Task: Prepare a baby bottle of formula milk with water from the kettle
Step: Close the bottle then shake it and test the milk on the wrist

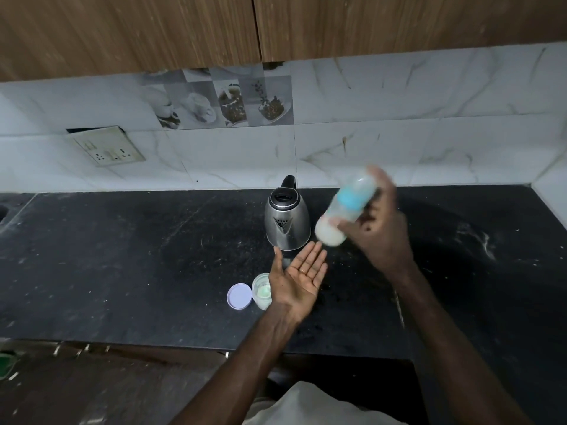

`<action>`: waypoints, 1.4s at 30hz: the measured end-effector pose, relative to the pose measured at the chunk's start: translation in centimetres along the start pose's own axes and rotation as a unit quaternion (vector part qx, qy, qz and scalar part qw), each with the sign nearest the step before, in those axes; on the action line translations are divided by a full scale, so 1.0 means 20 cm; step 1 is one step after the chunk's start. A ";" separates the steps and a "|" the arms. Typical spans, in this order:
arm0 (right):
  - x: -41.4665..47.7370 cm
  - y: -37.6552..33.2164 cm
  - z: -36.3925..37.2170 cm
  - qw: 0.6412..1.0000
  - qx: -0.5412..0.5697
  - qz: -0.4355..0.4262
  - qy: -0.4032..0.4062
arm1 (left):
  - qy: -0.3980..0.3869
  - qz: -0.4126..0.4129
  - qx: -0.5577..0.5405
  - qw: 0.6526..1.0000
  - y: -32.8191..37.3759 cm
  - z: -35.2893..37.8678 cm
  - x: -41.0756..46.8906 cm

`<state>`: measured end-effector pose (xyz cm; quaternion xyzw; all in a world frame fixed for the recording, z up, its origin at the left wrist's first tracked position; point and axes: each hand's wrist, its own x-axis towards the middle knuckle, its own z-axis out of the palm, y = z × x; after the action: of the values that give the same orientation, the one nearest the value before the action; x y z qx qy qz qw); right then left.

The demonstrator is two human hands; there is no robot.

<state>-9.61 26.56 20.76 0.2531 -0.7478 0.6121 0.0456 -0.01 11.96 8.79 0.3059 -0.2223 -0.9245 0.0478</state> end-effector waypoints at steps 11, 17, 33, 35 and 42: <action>-0.22 0.06 0.25 0.983 0.045 0.110 0.138 | 0.010 0.004 -0.056 0.998 0.06 0.05 0.02; -0.23 0.13 0.23 0.987 -0.035 0.072 -0.137 | -0.018 -0.031 -0.093 0.995 0.08 0.09 -0.02; -0.02 -0.02 0.11 0.979 0.138 0.041 0.142 | -0.002 -0.004 -0.052 0.999 0.09 0.04 -0.02; -0.10 -0.01 0.18 0.989 0.091 0.075 0.090 | 0.024 0.002 -0.058 0.998 0.10 0.02 0.00; -0.12 0.01 0.16 0.987 0.063 0.071 0.132 | 0.022 0.010 -0.042 0.999 0.11 0.03 0.00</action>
<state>-6.92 24.42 18.87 0.1188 -0.7111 0.6879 0.0837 -0.41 10.15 10.18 0.3220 -0.1854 -0.9254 0.0752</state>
